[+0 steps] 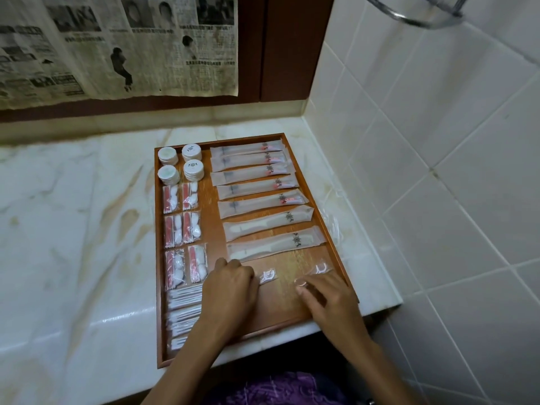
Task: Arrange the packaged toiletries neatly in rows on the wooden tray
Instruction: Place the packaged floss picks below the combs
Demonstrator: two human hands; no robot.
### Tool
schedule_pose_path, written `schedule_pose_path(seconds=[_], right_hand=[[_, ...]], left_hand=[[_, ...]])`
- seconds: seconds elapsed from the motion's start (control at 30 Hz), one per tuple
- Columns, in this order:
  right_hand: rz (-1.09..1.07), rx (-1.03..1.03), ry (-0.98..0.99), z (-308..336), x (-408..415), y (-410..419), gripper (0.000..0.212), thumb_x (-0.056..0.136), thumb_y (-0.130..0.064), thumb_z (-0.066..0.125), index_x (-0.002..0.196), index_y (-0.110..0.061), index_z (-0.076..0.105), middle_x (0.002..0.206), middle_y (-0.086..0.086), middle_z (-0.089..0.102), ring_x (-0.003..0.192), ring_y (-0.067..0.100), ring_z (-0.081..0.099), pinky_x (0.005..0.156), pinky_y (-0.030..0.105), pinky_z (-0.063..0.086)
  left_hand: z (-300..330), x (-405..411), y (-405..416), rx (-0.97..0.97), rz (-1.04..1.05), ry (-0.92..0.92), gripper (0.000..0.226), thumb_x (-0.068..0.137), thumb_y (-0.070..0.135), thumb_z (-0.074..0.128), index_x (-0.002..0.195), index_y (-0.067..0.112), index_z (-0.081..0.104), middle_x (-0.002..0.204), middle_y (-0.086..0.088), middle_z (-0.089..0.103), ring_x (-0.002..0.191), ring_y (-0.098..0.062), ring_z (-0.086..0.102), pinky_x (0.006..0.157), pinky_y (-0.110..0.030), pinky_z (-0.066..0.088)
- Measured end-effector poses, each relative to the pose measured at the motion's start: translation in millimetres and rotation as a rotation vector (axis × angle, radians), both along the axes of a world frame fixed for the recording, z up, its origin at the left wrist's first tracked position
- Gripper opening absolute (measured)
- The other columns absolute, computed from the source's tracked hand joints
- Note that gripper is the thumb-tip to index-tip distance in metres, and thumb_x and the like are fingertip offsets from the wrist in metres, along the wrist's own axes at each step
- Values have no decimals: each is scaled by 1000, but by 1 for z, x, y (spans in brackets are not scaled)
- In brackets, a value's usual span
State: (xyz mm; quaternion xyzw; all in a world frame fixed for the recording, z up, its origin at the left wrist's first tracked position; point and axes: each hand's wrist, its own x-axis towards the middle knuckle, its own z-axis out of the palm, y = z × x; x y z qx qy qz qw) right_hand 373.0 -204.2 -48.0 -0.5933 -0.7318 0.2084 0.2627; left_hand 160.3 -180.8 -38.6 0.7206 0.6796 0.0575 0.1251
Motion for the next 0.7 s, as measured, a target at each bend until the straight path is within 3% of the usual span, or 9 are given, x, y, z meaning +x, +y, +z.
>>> schedule_pose_path(seconds=[0.2,0.37,0.7], right_hand=[[-22,171,-242,-6,17,12,27,72,10,75,93,-6,75,94,6,70,82,27,64,65,40,52],[107,118,-386,-7,18,21,20,77,-2,74,92,-14,74,104,1,68,92,21,66,74,37,49],[26,36,-460,-9,4,29,21,75,-7,73,95,-15,71,110,6,63,98,24,61,76,39,44]], left_hand=[[-1,0,-7,81,-33,-94,21,92,23,55,84,19,73,83,0,62,87,-23,50,66,-36,46],[-5,7,-12,-6,-72,-76,23,94,22,49,93,18,71,96,0,61,99,-22,52,69,-37,49],[-11,-1,-4,38,-83,-125,18,91,22,57,91,19,75,93,2,63,97,-21,54,66,-36,50]])
